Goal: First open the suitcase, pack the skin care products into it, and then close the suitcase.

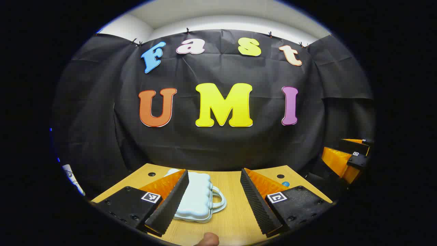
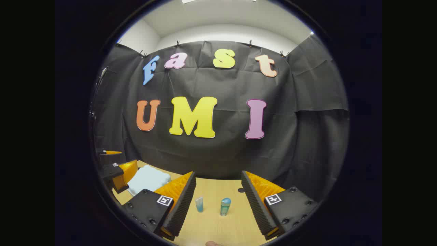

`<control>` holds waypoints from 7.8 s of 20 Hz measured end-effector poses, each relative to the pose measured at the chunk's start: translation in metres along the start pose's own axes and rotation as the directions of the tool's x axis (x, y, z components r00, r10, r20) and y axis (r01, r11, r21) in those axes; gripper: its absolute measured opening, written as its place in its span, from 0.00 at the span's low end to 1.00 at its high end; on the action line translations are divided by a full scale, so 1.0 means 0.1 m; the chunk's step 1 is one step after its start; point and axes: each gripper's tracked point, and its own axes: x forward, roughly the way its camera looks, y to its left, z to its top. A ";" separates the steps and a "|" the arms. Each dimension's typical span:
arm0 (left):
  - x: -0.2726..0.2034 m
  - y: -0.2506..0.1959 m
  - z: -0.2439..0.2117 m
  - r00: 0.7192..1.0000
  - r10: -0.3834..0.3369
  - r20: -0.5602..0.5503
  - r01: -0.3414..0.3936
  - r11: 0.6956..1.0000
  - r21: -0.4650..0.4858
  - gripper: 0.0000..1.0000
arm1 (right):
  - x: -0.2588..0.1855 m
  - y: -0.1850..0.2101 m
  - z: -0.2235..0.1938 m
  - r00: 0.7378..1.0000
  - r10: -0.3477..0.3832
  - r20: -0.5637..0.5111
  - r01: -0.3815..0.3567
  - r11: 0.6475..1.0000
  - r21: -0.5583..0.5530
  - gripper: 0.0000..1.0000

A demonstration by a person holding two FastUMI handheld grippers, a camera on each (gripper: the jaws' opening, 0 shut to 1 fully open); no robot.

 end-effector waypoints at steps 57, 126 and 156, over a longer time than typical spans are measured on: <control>1.74 0.18 -2.62 0.920 0.265 -0.290 0.262 0.138 0.955 0.56 | 0.50 -1.70 -0.64 0.986 -0.113 -0.122 0.117 0.993 0.022 0.80; 1.53 4.45 -1.97 0.967 0.034 -0.253 -0.063 0.992 -0.106 0.86 | 0.42 0.80 -0.38 0.957 -0.179 -0.229 0.157 0.981 -0.110 0.79; 1.96 -1.74 -2.97 0.828 -0.419 -0.374 0.450 0.893 -0.005 0.99 | 0.46 -1.95 -1.32 0.899 -0.219 -0.380 0.178 0.974 -0.142 0.80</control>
